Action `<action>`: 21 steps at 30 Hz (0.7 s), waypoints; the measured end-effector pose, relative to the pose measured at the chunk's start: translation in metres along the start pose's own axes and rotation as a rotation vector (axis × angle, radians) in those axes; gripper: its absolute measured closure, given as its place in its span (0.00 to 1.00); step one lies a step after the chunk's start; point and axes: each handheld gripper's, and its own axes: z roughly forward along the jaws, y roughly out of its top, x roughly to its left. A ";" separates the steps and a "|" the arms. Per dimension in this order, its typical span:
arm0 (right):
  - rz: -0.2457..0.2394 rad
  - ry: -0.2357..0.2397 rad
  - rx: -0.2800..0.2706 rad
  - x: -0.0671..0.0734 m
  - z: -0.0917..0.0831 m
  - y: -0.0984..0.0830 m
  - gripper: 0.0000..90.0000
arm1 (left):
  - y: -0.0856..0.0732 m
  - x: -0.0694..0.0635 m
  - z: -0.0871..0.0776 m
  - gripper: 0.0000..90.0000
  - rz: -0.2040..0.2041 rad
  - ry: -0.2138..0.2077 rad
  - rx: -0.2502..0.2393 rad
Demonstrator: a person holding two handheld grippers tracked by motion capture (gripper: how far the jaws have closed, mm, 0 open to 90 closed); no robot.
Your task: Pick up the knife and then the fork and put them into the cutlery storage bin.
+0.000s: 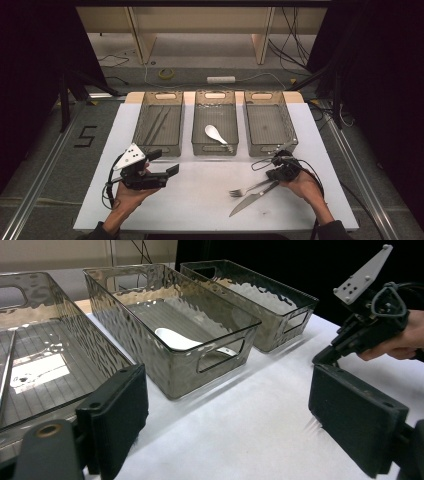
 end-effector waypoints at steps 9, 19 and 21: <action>-0.019 0.001 0.035 0.008 -0.012 -0.021 1.00 | 0.000 -0.001 0.001 0.18 0.001 0.001 0.003; -0.071 -0.031 0.043 0.014 -0.022 -0.028 0.90 | 0.000 -0.001 0.001 0.18 0.006 -0.002 0.007; -0.102 -0.018 0.024 0.017 -0.031 -0.027 0.82 | 0.000 -0.001 0.001 0.18 0.006 -0.002 0.007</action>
